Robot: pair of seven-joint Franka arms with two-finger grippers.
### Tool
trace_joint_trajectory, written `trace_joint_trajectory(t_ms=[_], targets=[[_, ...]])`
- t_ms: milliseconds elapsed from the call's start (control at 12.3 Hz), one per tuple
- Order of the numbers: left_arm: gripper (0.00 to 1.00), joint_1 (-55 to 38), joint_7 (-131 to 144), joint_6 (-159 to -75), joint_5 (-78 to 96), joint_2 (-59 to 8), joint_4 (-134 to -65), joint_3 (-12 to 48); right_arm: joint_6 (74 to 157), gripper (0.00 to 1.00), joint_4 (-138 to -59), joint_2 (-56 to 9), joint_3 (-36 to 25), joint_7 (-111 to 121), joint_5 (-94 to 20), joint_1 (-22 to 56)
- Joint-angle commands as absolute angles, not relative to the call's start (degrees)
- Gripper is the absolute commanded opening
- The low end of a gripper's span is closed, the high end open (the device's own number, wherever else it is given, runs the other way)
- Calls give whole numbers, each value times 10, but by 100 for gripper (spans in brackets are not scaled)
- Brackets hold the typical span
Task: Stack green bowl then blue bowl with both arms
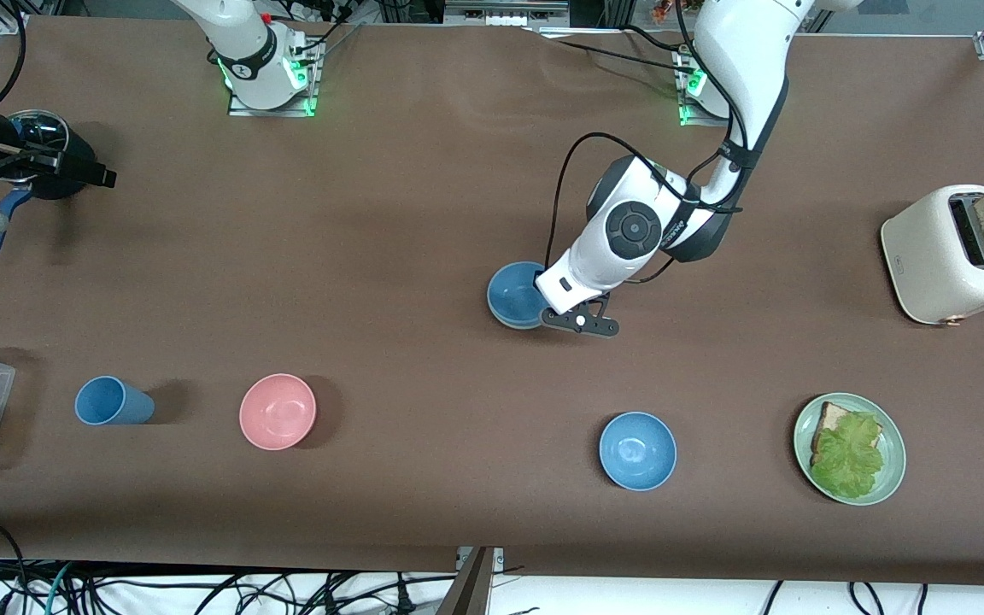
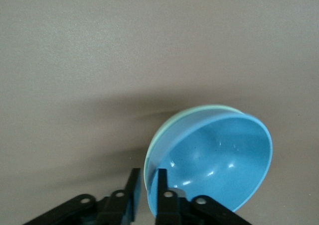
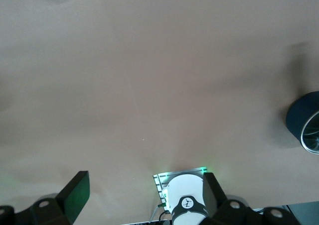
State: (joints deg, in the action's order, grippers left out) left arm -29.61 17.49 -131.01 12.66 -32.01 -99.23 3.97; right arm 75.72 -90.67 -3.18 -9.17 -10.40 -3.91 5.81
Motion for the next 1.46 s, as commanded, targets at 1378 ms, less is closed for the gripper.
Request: trace_joint_trajectory(t_ms=[1378], targets=[[100,-70,97,-917,21,-81,-860,3,742,100,-915,-38,-73,-104,-36,80]])
